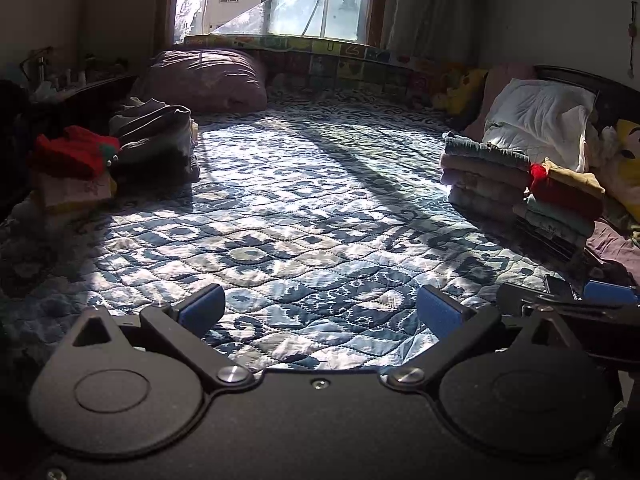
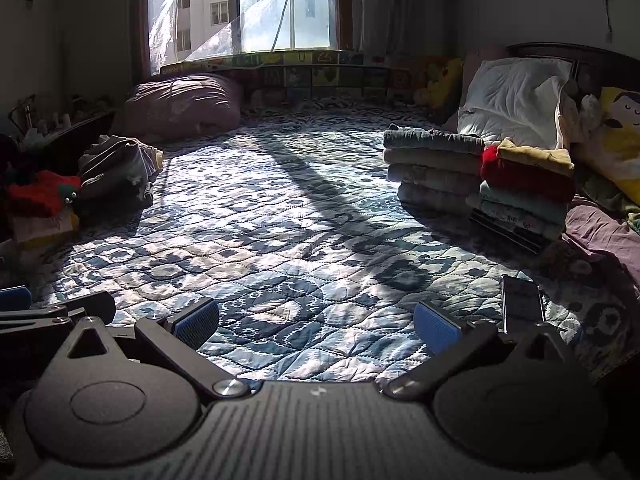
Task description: Fold clothes
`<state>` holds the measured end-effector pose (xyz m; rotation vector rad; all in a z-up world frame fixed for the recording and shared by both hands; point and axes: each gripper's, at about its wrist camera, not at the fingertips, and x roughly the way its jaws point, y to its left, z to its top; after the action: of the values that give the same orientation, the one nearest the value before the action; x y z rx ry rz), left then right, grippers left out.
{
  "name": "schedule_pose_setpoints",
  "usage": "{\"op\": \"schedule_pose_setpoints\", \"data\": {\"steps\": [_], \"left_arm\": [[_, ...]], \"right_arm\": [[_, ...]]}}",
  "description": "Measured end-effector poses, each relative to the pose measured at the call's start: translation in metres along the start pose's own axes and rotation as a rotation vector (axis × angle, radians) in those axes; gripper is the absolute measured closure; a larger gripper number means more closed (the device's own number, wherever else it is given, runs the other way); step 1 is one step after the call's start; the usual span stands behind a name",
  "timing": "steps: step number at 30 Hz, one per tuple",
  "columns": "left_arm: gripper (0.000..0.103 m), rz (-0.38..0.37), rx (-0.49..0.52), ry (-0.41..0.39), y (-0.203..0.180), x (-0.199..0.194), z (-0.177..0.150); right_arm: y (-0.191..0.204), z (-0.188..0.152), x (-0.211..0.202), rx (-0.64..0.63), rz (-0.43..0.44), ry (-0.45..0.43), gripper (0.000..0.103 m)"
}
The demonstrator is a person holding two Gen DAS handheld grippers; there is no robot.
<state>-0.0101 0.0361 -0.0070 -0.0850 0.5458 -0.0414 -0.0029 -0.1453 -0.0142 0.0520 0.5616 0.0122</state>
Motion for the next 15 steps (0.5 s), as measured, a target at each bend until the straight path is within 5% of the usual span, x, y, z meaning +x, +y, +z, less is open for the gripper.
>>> {"op": "schedule_pose_setpoints", "data": {"steps": [15], "left_arm": [[0.000,-0.002,-0.020,0.037,0.018,0.029,0.003]], "right_arm": [[0.000,0.003,0.033,0.005,0.004,0.054,0.000]]}}
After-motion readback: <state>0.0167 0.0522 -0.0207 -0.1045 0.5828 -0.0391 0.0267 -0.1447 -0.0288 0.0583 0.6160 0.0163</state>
